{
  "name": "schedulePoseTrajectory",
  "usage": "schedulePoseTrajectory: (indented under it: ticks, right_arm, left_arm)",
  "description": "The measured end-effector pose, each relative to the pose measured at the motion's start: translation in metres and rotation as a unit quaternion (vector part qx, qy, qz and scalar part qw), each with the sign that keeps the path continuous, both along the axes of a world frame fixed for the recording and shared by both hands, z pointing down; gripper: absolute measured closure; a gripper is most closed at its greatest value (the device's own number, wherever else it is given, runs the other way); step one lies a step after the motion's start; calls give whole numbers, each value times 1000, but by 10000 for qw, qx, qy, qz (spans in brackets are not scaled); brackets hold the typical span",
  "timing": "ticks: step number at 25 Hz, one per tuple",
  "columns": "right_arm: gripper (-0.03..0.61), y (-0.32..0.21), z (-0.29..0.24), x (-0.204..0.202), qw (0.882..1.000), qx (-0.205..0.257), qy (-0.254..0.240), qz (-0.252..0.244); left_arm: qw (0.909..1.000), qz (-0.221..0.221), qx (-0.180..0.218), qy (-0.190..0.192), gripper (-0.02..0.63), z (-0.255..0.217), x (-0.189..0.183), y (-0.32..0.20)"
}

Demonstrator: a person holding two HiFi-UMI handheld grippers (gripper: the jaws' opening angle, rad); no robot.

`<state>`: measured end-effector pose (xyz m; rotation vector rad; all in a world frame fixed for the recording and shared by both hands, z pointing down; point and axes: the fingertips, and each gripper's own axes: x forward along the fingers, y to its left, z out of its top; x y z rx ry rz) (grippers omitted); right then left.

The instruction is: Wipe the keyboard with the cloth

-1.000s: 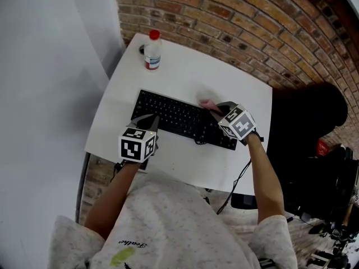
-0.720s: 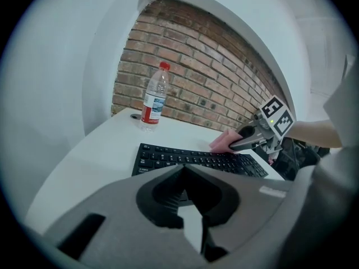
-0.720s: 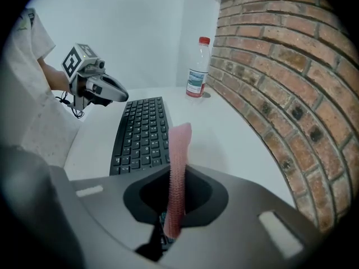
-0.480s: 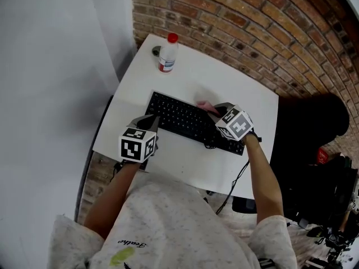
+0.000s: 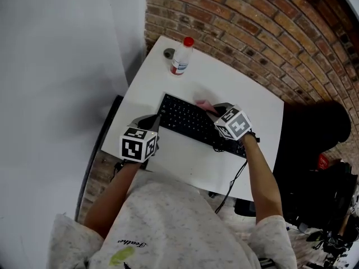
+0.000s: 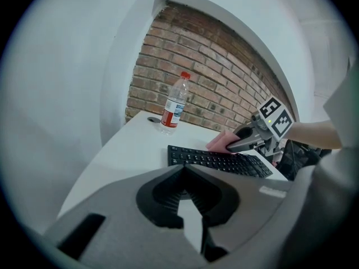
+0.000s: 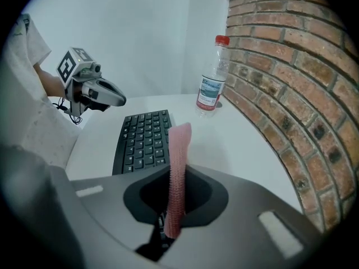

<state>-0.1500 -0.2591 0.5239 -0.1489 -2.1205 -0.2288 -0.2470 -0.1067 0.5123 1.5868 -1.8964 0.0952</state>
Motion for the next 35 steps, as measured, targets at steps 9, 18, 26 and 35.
schedulePoseTrajectory:
  ticks: [9,18,26,35]
  right_arm:
    - [555,19,1,-33,10000,-16,-48,-15]
    - [555,36,-1,-74,9998,30,-122,-160]
    - [555,52,0,-105,9993,42,-110,-342]
    - [555,68,0,-129,9986,59,-79,-528]
  left_arm:
    - [10000,-69,10,31,620,2,-20,19]
    - [9999,-119,15,49,620,6,-44,35]
    - [9997,-229,4,87,620,8,-68,50]
    - [9993,-342,23,114,620,8,-84,63]
